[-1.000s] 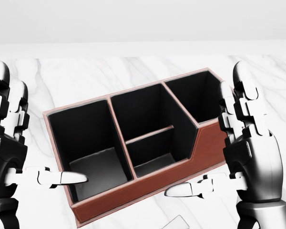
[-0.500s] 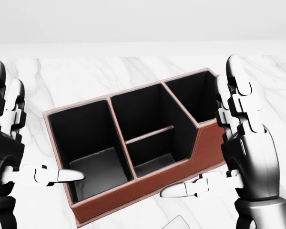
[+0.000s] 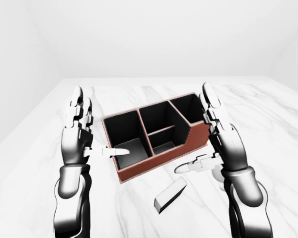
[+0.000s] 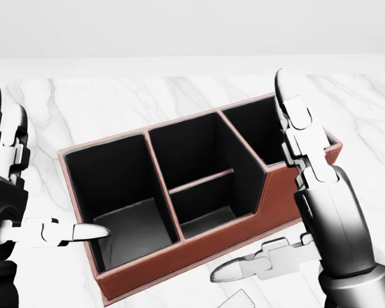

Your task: Pick up the book and place it in the front compartment of the caddy.

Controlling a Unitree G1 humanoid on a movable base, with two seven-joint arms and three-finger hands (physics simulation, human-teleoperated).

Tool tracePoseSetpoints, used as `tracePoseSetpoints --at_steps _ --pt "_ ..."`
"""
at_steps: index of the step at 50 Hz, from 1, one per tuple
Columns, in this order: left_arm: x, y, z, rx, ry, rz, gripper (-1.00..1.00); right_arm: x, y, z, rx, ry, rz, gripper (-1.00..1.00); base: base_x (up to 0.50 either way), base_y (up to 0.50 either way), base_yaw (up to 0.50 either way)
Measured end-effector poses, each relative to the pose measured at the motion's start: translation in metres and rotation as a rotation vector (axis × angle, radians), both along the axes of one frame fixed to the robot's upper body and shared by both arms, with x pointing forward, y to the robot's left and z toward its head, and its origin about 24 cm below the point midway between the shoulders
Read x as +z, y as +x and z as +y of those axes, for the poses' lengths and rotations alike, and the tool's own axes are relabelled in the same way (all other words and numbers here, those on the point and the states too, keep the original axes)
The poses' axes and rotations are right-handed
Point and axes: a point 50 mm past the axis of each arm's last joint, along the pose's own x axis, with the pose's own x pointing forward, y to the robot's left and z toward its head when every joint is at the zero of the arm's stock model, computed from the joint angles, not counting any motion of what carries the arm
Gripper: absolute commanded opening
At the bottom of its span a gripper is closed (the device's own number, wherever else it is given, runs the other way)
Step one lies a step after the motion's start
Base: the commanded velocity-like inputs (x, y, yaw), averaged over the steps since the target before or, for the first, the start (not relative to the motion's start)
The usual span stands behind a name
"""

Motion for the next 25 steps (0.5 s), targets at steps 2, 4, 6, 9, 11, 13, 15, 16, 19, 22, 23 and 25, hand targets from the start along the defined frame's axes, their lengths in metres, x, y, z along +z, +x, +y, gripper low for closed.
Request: tracePoseSetpoints --at_steps 2,4,6,9,11,13,15,16,19,22,23,25 --pt "0.0 0.0 0.0 0.001 0.0 0.0 1.0 0.001 -0.001 0.001 0.002 -0.02 -0.003 1.0 0.0 0.0 0.0" --pt "0.0 0.0 0.001 0.002 -0.001 -0.001 1.0 0.002 -0.002 0.002 0.005 -0.041 -0.008 1.0 0.0 0.0 0.0" --pt "0.0 0.001 0.001 0.003 -0.001 0.0 1.0 0.003 -0.004 0.003 0.008 -0.06 -0.012 1.0 0.0 0.0 0.0" --pt "0.0 0.001 0.001 0.004 -0.002 0.0 1.0 0.003 -0.006 0.004 0.013 -0.087 -0.012 1.0 0.0 0.0 0.0" --pt "0.0 0.001 0.002 0.005 -0.002 0.0 1.0 0.003 -0.008 0.005 0.015 -0.105 -0.011 1.0 0.0 0.0 0.0" --pt "0.0 0.001 0.002 0.005 -0.002 0.001 1.0 0.003 -0.009 0.006 0.018 -0.122 -0.01 1.0 0.0 0.0 0.0" --pt "0.0 0.001 0.002 0.006 -0.002 0.002 1.0 0.003 -0.01 0.006 0.02 -0.139 -0.009 1.0 0.0 0.0 0.0" --pt "0.0 0.001 0.002 0.006 -0.002 0.002 1.0 0.003 -0.011 0.007 0.021 -0.147 -0.008 1.0 0.0 0.0 0.0" --pt "-0.001 0.002 0.002 0.006 -0.002 0.004 1.0 0.003 -0.013 0.007 0.023 -0.17 -0.008 1.0 0.0 0.0 0.0" --pt "-0.001 0.002 0.002 0.007 -0.002 0.007 1.0 0.003 -0.016 0.008 0.025 -0.193 -0.006 1.0 0.0 0.0 0.0" --pt "-0.002 0.002 0.002 0.007 -0.002 0.009 1.0 0.003 -0.017 0.009 0.025 -0.2 -0.006 1.0 0.0 0.0 0.0" --pt "-0.002 0.002 0.002 0.007 -0.002 0.011 1.0 0.004 -0.019 0.009 0.026 -0.214 -0.005 1.0 0.0 0.0 0.0"
